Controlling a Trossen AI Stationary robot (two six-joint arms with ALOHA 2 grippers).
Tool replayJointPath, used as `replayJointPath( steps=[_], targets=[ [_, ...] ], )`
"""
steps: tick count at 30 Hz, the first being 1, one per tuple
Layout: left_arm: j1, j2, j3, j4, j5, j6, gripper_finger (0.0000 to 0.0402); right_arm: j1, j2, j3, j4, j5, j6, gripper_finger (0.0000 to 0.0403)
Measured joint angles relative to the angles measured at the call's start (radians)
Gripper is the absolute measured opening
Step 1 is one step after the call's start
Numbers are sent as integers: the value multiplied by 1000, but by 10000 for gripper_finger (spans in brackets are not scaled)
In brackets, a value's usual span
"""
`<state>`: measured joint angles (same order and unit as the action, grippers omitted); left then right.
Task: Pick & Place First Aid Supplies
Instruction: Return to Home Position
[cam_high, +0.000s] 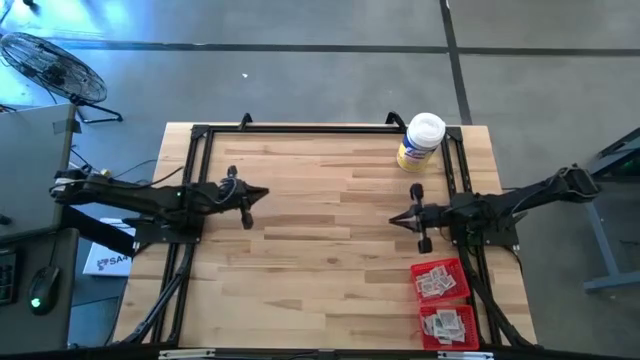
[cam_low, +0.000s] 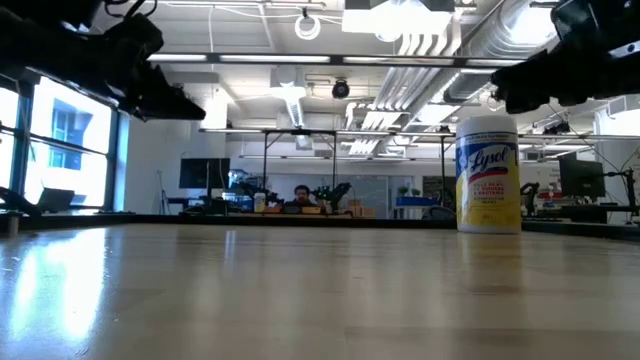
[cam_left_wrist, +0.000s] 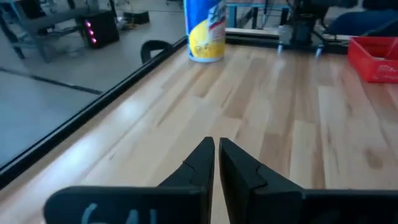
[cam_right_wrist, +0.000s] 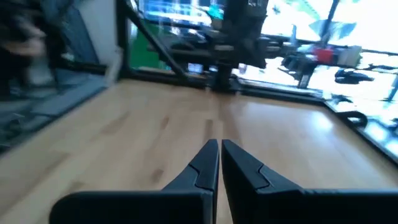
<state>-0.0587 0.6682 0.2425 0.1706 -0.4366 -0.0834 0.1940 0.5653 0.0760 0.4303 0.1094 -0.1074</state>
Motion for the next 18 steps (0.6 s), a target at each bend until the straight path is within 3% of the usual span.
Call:
replayJointPath(
  steps=[4,8,14,18],
  targets=[
    [37,-73,-31,-2,51,14,21,-17,-63,-55,-6,-143,42,12],
    [57,-105,-46,-9,78,57,21,-81,-94,-66,-62,-131,105,11],
    [59,-105,-47,-39,-193,54,21,-144,-99,-66,-54,-130,103,11],
    [59,-105,-47,-100,-269,53,21,-170,-126,-59,-98,-131,130,11]
  ],
)
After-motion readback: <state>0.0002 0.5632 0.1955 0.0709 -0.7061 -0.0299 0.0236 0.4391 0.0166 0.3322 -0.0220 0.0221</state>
